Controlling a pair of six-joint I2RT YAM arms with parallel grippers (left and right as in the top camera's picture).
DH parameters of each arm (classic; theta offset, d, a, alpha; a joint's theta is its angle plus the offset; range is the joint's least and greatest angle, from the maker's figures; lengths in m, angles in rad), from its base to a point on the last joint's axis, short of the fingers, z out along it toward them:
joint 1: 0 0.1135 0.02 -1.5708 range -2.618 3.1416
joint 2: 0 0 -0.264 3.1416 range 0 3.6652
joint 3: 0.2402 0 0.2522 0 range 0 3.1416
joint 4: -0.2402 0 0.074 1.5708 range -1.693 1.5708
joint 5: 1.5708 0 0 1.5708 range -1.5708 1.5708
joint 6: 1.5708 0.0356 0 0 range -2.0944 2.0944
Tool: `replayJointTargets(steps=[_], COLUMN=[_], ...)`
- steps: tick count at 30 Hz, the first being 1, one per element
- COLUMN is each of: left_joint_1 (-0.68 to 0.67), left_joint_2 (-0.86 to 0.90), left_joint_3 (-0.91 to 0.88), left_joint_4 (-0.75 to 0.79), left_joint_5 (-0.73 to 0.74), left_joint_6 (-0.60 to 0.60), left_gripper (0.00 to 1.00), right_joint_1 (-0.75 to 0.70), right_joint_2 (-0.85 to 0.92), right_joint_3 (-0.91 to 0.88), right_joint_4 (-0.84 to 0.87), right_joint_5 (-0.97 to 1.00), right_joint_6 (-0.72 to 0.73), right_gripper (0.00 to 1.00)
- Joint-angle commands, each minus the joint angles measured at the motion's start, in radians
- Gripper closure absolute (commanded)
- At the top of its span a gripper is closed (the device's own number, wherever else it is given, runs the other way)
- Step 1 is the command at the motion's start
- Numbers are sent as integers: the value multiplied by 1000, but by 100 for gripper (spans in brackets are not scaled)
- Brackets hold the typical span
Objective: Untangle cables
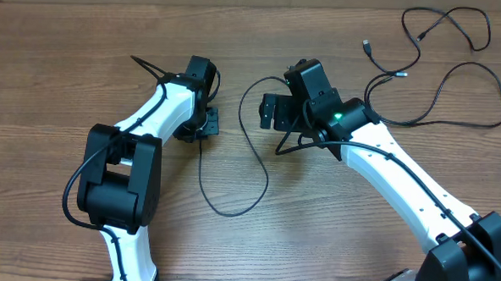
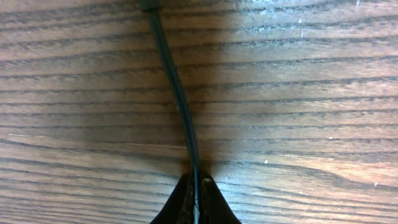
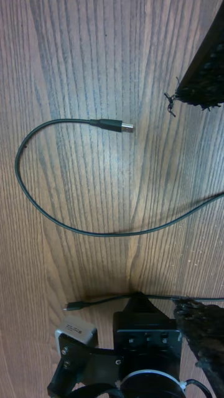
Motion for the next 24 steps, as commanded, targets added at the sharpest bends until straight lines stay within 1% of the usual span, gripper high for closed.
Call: replayJointTargets(steps=[1, 5, 8, 11, 14, 21, 24], left_joint_1=[5, 2, -8, -25, -41, -45, -49], left_joint_2=[19, 19, 19, 19, 18, 17, 13], left_joint_3=[-34, -24, -6, 24, 70, 211, 256], left_joint_4=[4, 7, 7, -10, -39, -147, -182], left_joint_5=[68, 181, 248, 263, 262, 247, 270], left_joint_6=[-3, 63, 148, 203, 221, 220, 220], left_gripper=[96, 96, 96, 96, 96, 96, 96], right_joint_1=[-5, -5, -5, -5, -5, -5, -5], right_joint_2=[-1, -1, -1, -1, -1, -1, -1], right_joint_3=[11, 11, 11, 11, 11, 11, 11], right_joint_4=[6, 6, 7, 8, 8, 6, 7], right_joint_5=[-6, -6, -5, -5, -5, -5, -5], right_joint_6=[1, 1, 1, 1, 1, 1, 1], right_gripper=[0, 0, 0, 0, 0, 0, 0])
